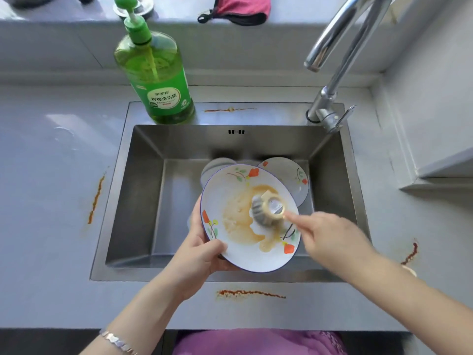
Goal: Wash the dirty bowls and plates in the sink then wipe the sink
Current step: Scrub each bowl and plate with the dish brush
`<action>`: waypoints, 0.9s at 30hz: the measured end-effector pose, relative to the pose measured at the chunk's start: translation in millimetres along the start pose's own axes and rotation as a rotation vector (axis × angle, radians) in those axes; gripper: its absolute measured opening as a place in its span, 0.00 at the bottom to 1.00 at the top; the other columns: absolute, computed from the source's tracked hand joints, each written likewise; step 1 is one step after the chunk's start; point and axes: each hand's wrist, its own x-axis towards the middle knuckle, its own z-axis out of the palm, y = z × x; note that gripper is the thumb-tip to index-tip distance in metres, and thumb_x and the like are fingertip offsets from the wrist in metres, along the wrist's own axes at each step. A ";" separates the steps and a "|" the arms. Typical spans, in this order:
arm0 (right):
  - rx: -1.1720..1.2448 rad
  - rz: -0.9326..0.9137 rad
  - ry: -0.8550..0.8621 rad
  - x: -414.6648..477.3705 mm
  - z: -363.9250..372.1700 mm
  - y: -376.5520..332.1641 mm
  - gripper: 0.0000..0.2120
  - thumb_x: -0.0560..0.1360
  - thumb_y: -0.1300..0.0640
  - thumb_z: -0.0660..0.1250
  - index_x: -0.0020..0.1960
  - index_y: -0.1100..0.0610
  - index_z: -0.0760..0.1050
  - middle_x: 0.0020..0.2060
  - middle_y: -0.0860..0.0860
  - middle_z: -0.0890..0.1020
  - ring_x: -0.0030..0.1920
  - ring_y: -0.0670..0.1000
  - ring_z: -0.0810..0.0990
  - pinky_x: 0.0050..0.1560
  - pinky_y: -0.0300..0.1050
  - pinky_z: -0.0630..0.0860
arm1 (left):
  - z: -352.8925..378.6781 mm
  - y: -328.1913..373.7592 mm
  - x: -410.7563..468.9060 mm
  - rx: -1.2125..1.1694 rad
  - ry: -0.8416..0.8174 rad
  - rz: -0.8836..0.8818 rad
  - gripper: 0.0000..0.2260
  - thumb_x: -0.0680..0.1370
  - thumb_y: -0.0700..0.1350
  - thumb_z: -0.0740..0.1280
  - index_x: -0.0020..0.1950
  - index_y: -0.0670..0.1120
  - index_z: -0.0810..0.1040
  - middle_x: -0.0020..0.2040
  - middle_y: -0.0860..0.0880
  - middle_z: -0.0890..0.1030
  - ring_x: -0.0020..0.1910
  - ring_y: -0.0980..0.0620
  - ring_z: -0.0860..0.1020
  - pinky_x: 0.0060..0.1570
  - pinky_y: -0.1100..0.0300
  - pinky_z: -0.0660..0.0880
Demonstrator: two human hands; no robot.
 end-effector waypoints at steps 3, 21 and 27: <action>0.211 -0.178 -0.041 -12.9 10.7 -19.7 0.20 0.80 0.53 0.53 0.68 0.34 0.63 0.52 0.47 0.78 0.55 0.51 0.75 0.50 0.45 0.72 | 2.3 -1.5 -0.9 0.008 0.021 0.017 0.44 0.64 0.32 0.58 0.69 0.71 0.56 0.63 0.51 0.76 0.57 0.45 0.79 0.41 0.43 0.79; 0.340 -0.095 0.082 -4.1 17.9 -17.7 0.23 0.78 0.56 0.57 0.66 0.32 0.65 0.50 0.48 0.81 0.52 0.54 0.77 0.48 0.47 0.73 | 9.8 11.7 -4.5 0.081 -0.042 0.036 0.43 0.64 0.32 0.57 0.64 0.75 0.55 0.61 0.61 0.75 0.54 0.52 0.80 0.39 0.45 0.80; 0.320 0.029 0.134 19.6 6.5 -8.1 0.20 0.78 0.56 0.57 0.65 0.34 0.68 0.42 0.46 0.81 0.45 0.56 0.75 0.44 0.46 0.71 | 10.8 12.3 -8.7 0.077 -0.064 0.021 0.43 0.64 0.32 0.56 0.67 0.72 0.56 0.58 0.61 0.77 0.51 0.52 0.81 0.37 0.45 0.80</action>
